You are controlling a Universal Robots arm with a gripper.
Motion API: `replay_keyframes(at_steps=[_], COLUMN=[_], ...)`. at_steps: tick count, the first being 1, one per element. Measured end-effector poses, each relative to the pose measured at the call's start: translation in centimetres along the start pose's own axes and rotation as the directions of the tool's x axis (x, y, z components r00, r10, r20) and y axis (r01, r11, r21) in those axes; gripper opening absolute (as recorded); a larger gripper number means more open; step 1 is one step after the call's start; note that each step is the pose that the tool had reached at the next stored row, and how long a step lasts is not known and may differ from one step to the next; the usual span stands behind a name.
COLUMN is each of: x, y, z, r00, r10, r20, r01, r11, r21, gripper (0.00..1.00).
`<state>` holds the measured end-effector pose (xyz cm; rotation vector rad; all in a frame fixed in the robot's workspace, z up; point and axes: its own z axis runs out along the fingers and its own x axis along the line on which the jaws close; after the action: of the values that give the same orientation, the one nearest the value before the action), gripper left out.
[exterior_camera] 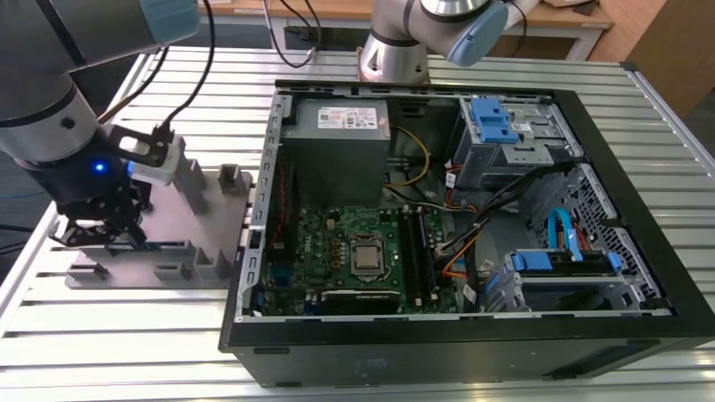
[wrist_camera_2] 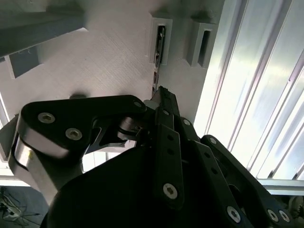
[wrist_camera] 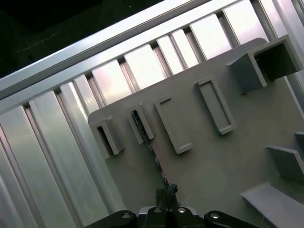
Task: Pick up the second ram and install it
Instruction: 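Pick up the second ram and move it above second insertion slot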
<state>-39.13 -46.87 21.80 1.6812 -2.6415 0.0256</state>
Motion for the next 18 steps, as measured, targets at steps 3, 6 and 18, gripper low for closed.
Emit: replay_keyframes(at_steps=[3, 6, 18], x=[0.00, 0.00, 0.00], y=[0.00, 0.00, 0.00], z=[0.00, 0.00, 0.00], r00=[0.9994, 0.9977, 0.9805], r10=[-0.034, -0.068, -0.197], r20=[0.0003, 0.0005, 0.0013], r01=[0.034, 0.068, 0.197], r11=[0.9994, 0.9977, 0.9805], r21=[0.0005, 0.0012, 0.0036], gripper=[0.11, 0.11, 0.11])
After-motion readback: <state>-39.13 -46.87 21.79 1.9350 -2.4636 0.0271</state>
